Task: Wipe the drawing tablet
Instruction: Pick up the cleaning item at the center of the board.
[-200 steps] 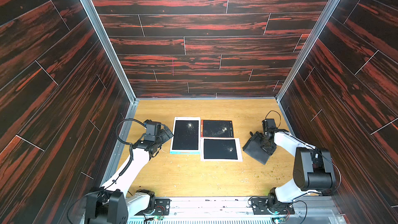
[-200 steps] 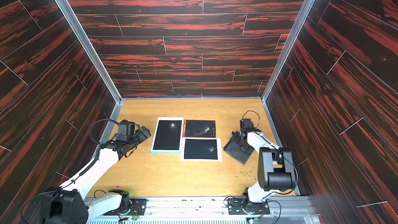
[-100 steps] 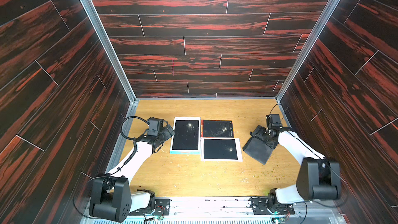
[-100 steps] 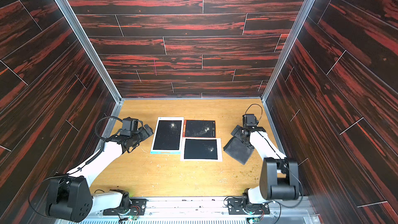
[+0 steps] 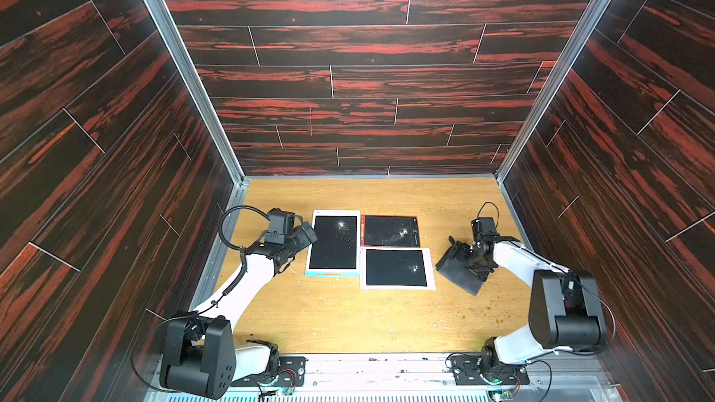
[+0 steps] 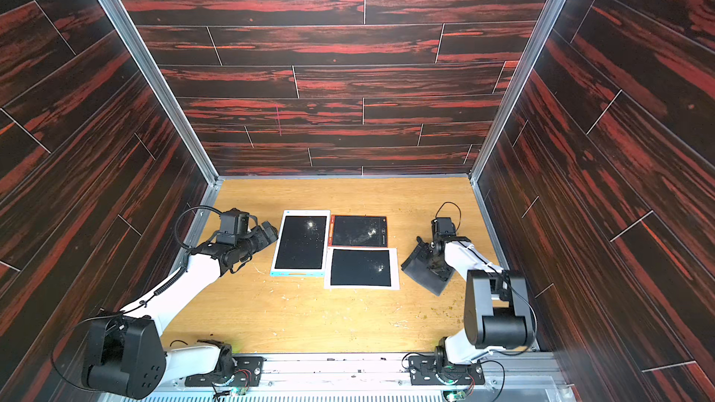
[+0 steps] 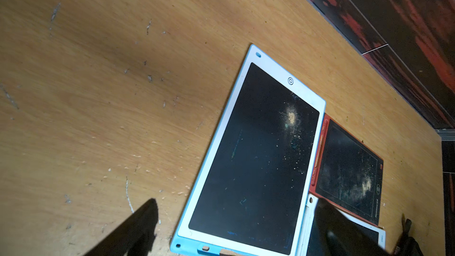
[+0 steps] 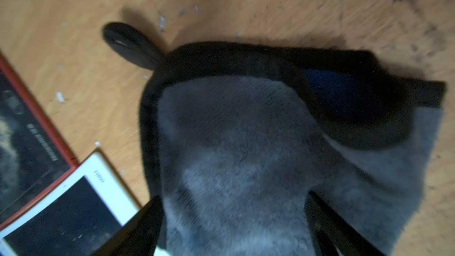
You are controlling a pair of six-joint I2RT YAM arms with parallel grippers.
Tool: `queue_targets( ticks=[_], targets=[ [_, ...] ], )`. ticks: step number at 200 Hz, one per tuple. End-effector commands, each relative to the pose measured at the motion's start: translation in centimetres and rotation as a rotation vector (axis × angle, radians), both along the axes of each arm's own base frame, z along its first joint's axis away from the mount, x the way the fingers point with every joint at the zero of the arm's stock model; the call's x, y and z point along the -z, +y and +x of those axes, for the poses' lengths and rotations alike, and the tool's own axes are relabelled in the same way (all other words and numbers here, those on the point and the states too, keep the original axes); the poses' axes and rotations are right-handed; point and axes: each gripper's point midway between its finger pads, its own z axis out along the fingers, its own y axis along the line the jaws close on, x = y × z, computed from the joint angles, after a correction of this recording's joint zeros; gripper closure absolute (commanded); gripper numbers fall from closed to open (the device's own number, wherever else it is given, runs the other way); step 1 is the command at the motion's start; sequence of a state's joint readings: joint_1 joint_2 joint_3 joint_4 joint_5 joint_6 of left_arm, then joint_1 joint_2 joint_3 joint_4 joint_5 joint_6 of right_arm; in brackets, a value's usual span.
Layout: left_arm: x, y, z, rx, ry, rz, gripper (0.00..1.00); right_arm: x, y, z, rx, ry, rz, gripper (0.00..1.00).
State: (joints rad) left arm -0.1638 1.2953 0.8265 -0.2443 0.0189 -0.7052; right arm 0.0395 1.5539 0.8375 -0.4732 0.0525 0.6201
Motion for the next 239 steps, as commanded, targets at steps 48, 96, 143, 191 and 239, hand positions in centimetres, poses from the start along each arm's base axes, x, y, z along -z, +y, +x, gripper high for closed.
queue_targets(
  ticks=[48, 96, 143, 191, 239],
  targets=[
    [0.3, -0.8, -0.3, 0.052, 0.005, -0.007, 0.0, 2.7, -0.2, -1.3, 0.032, 0.103, -0.014, 0.08],
    [0.7, -1.0, -0.6, 0.06, 0.02, -0.015, 0.0, 3.1, -0.3, -1.9, 0.041, 0.124, -0.016, 0.08],
    [1.0, -1.1, -0.7, 0.063, 0.021, -0.02, 0.0, 0.4, -0.9, -1.0, 0.022, 0.064, -0.058, 0.08],
    [0.5, -1.4, -0.3, 0.067, 0.009, -0.035, 0.0, -1.8, -1.5, -0.6, 0.011, 0.032, -0.096, 0.07],
    [0.5, -1.3, -0.4, 0.067, 0.009, -0.035, 0.0, 0.3, -1.9, -1.8, 0.024, 0.087, -0.112, 0.06]
  ],
)
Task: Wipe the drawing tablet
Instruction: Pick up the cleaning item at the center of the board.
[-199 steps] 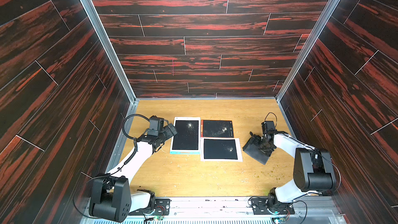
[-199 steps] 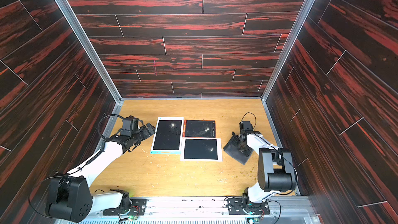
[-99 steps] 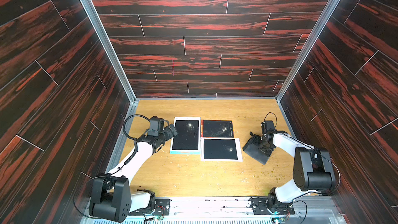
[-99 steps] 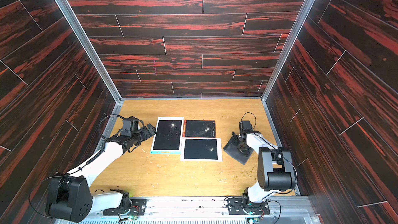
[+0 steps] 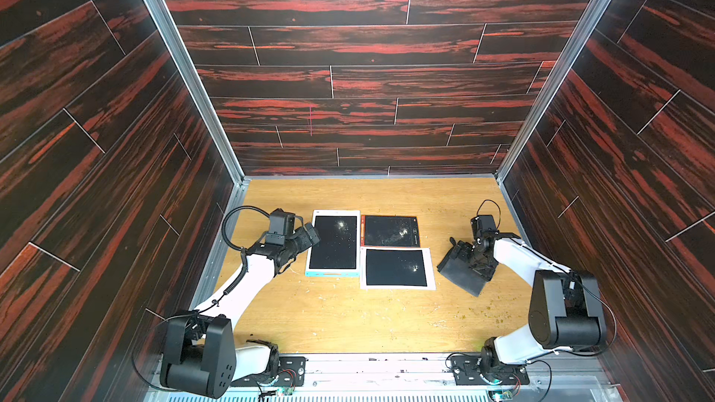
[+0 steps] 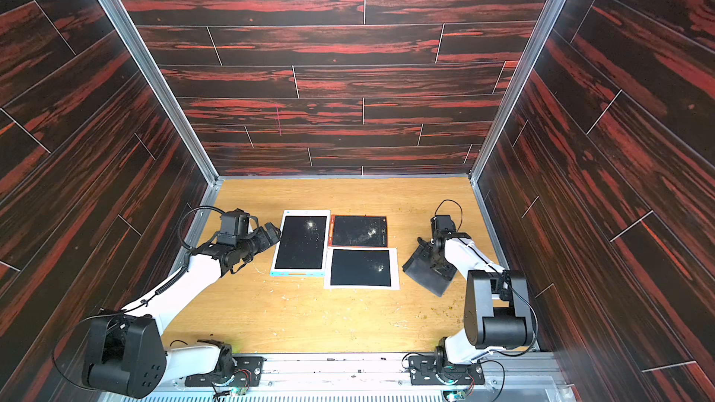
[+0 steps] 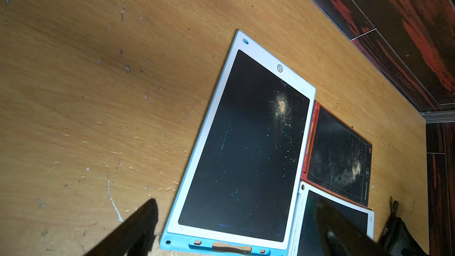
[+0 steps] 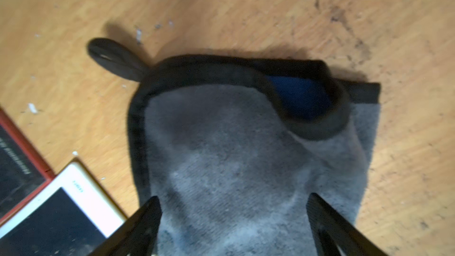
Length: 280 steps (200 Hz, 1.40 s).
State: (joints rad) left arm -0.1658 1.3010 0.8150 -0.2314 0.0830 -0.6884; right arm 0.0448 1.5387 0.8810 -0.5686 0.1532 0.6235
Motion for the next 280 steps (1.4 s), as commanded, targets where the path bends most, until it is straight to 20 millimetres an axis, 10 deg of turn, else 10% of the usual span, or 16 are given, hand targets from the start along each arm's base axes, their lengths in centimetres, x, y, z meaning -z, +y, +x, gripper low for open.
queue_targets(
  ticks=[1, 59, 96, 152, 280],
  targets=[
    [0.0, -0.2, -0.1, 0.008, -0.001, -0.003, 0.0, 1.4, -0.3, -1.3, 0.0, 0.055, -0.013, 0.06],
    [0.7, -0.1, -0.7, 0.004, 0.015, 0.0, 0.0, 4.8, 0.7, -2.1, -0.007, 0.114, 0.042, 0.08],
    [1.5, -0.3, -1.1, 0.017, 0.029, -0.007, 0.04, 5.6, 0.9, -2.6, -0.007, 0.13, 0.057, 0.59],
    [2.3, -0.8, -1.4, 0.04, 0.055, -0.02, 0.04, 4.7, 0.9, -2.1, -0.021, 0.097, 0.054, 1.0],
    [5.4, -7.1, -5.9, 0.202, 0.225, -0.066, 0.04, -2.6, 4.6, 2.0, -0.232, -0.293, 0.206, 1.0]
  ],
)
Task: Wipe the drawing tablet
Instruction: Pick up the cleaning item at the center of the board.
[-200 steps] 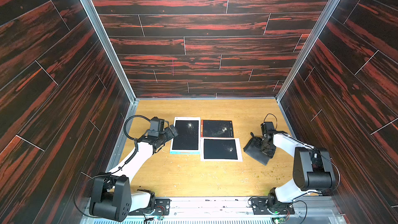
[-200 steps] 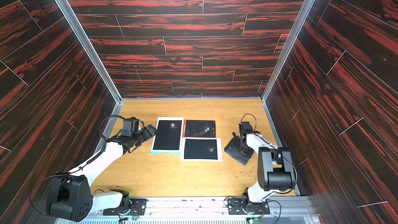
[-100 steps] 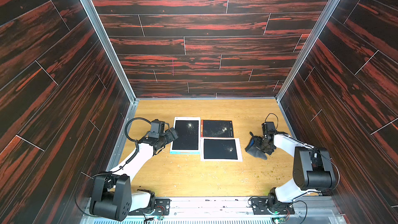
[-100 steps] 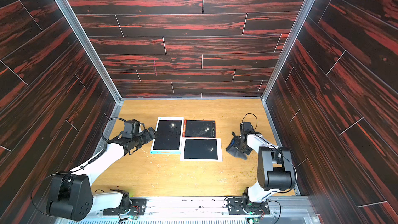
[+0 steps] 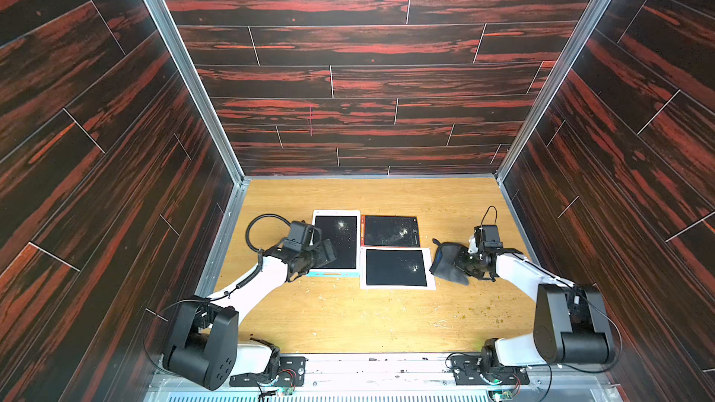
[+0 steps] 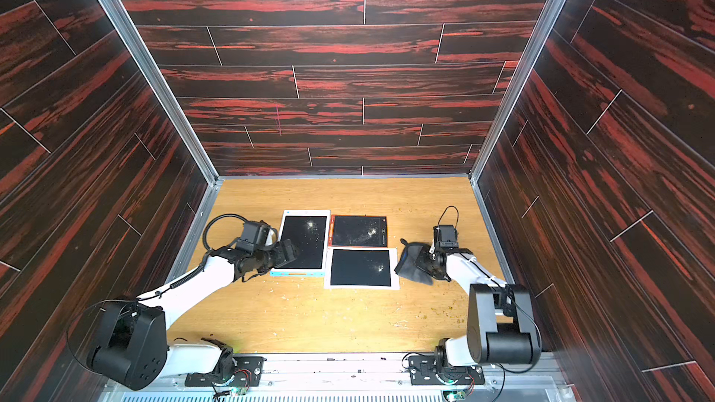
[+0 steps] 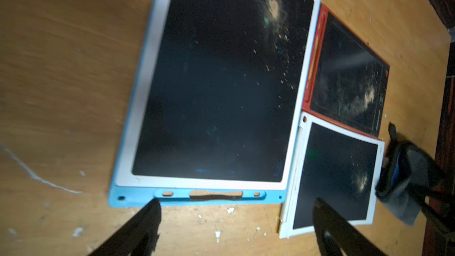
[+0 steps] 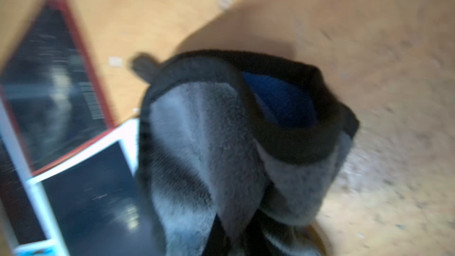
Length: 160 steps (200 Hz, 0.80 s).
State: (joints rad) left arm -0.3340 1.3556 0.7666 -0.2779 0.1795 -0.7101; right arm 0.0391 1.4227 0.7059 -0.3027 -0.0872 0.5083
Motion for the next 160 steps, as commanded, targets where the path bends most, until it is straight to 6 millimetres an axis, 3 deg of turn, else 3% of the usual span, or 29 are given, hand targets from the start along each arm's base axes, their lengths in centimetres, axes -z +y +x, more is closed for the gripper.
queue_targets(
  ticks=[1, 79, 160],
  targets=[
    [1.1, -0.4, -1.4, -0.011, 0.058, -0.01, 0.04, -2.1, 0.6, 1.2, -0.036, -0.087, 0.016, 1.0],
    [3.0, -2.3, -3.4, 0.001, 0.137, -0.028, 0.04, -2.3, 0.3, 1.5, -0.007, -0.094, 0.012, 1.0],
    [6.0, -2.7, -3.0, 0.01, 0.187, 0.013, 0.04, -2.9, -0.2, 1.0, 0.001, -0.102, -0.014, 1.0]
  ],
)
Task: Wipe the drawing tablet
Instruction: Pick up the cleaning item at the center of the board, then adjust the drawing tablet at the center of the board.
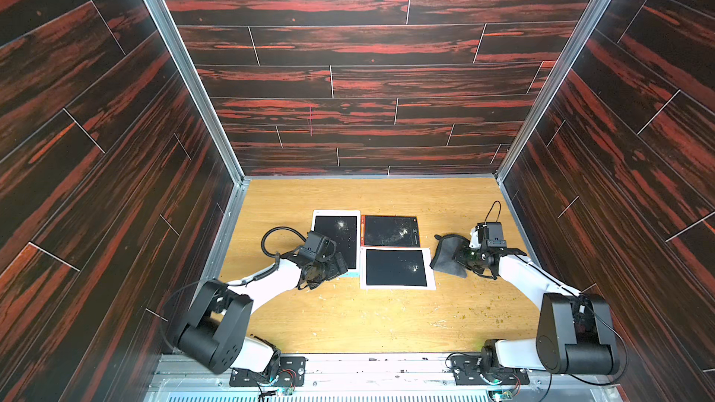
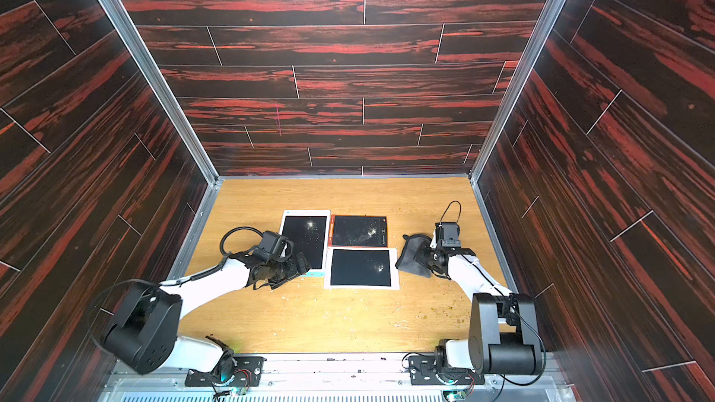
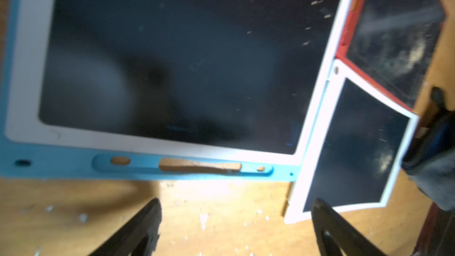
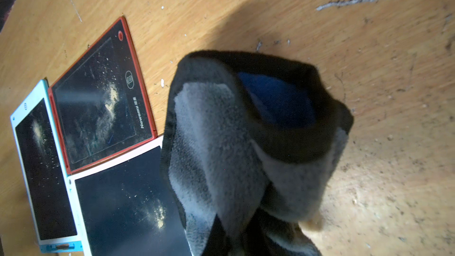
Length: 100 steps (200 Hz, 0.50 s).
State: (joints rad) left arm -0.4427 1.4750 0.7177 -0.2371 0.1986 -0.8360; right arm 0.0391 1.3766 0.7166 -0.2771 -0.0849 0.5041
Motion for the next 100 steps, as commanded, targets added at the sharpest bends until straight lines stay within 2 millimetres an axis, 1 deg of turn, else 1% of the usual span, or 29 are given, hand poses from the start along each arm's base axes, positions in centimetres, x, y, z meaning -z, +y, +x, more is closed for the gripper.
queue_targets(
  ticks=[1, 16, 36, 71, 100],
  targets=[
    [1.1, 0.4, 0.1, 0.0, 0.015, 0.034, 0.04, -0.9, -0.2, -0.1, 0.003, -0.02, -0.013, 1.0],
    [1.5, 0.8, 0.4, -0.002, 0.022, 0.076, 0.04, -1.2, -0.3, -0.2, 0.008, -0.025, -0.02, 1.0],
    [1.6, 1.6, 1.1, -0.009, 0.016, 0.136, 0.03, -1.5, -0.4, -0.3, 0.007, -0.028, -0.022, 1.0],
    [1.5, 4.3, 1.9, -0.071, 0.015, 0.243, 0.01, -1.6, -0.4, -0.4, 0.009, -0.022, -0.023, 1.0],
    [1.3, 6.4, 3.1, -0.153, 0.003, 0.272, 0.0, -1.7, -0.3, -0.2, 0.008, -0.021, -0.019, 1.0]
  ],
)
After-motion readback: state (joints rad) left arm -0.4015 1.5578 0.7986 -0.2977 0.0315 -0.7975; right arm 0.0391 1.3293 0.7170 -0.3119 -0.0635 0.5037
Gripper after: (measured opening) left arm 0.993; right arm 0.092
